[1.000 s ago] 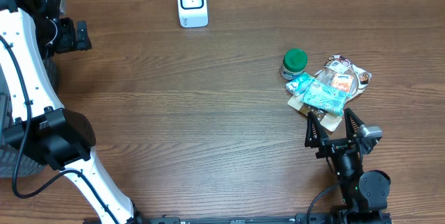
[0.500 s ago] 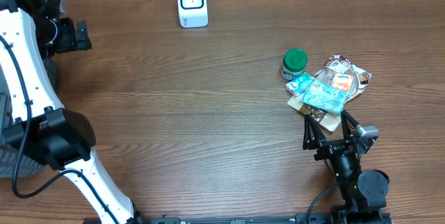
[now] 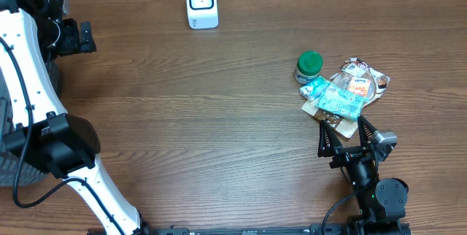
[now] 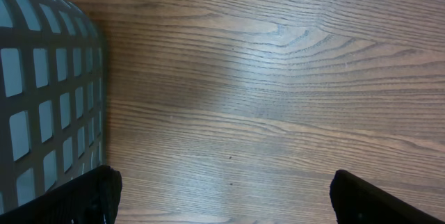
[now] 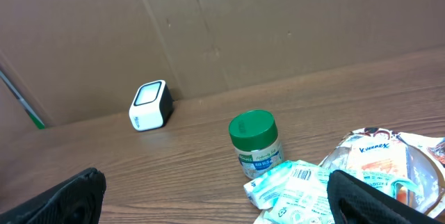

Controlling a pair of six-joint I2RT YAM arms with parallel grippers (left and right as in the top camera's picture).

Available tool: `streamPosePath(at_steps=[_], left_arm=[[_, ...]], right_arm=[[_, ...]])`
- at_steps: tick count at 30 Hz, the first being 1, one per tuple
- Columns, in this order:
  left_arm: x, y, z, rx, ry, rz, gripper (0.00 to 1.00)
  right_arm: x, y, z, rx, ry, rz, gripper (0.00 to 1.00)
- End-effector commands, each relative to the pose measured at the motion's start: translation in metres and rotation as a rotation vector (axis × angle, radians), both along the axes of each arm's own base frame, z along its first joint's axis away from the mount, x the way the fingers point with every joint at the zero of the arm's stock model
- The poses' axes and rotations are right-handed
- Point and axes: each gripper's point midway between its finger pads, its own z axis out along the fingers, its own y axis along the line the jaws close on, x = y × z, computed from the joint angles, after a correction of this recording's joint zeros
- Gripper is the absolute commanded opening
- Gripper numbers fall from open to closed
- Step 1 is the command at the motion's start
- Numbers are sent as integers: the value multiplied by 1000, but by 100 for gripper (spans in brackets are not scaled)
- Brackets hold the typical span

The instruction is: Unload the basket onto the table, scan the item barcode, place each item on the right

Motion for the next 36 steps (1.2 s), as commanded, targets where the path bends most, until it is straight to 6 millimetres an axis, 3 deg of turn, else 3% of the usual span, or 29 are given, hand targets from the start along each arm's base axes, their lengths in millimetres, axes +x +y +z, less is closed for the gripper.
streamPosePath(at_steps=[1,5,10,16,20,29,36], left_arm=[[2,-5,12,11,-35,-20,99],[2,-14,26,22,-65,-38,100],[-9,-54,77,55,-175,-117,99],[-52,-117,128,76,-299,-252,99],[-82,-121,144,177,-374,-268,99],[-88,-156,147,122,-917,-346,100],[-127,-160,108,207,-1266,-342,100]], right_arm=[[-1,2,-2,3,-3,11,100],[-1,2,-2,3,-3,11,100],[-1,2,-2,3,-3,11,100],[-1,2,-2,3,-3,11,100],[-1,2,-2,3,-3,11,100],[-1,2,-2,3,-4,11,100],[-1,2,-2,3,-3,11,100]])
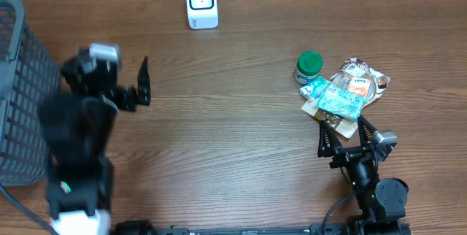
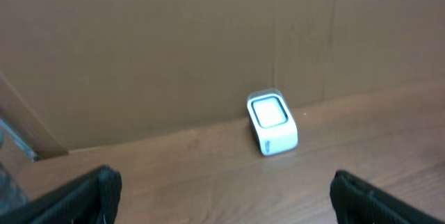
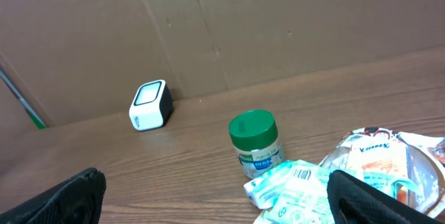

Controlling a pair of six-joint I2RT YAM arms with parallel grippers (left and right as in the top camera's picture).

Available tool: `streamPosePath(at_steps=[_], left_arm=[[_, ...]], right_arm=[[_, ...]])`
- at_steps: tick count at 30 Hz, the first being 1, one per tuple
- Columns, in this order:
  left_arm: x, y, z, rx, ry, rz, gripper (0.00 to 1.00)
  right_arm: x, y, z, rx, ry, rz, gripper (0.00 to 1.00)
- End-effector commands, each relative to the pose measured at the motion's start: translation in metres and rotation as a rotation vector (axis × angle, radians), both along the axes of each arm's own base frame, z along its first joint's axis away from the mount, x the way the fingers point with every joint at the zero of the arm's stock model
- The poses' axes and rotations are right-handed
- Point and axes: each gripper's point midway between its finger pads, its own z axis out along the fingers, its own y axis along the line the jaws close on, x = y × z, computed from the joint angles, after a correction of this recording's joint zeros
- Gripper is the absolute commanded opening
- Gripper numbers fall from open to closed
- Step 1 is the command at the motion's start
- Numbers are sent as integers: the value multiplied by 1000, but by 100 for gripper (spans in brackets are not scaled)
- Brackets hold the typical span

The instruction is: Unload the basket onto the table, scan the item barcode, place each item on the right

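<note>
The white scanner [image 1: 201,3] stands at the table's far edge, also seen in the left wrist view [image 2: 272,121] and the right wrist view [image 3: 151,105]. A pile of items lies at the right: a green-lidded jar [image 1: 309,66] [image 3: 255,142], teal-and-white packets [image 1: 334,98] [image 3: 299,186] with a barcode showing, and a snack packet [image 1: 361,82]. My right gripper [image 1: 341,124] [image 3: 219,196] is open just in front of the pile, holding nothing. My left gripper [image 1: 139,85] [image 2: 222,196] is open and empty at the left of the table, facing the scanner.
A grey mesh basket [image 1: 22,96] stands at the table's left edge, beside the left arm. A brown cardboard wall [image 2: 174,43] closes off the back of the table behind the scanner.
My left arm has moved from the far left by the basket, looking down at the table, to farther right, now facing the scanner. The right arm and the items have not moved.
</note>
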Motion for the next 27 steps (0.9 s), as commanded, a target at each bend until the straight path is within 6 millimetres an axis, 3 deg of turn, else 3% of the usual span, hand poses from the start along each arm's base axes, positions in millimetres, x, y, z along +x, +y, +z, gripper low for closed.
streamPosePath(at_steps=[1,8,17,20,27], left_arm=[[-29,-6,-28,8,-93,-24,100],[-65,-8,-93,44,-189,-21,100],[-73,-9,-158,203,-165,-34,100],[-76,-11,-172,199,-110,-47,100],[-76,-11,-172,200,-112,-46,100]], right_arm=[[0,2,-2,2,-5,10,100],[0,2,-2,2,-4,10,100],[0,2,-2,2,-5,10,100],[0,2,-2,2,-5,10,100],[0,2,-2,2,-5,10,100]])
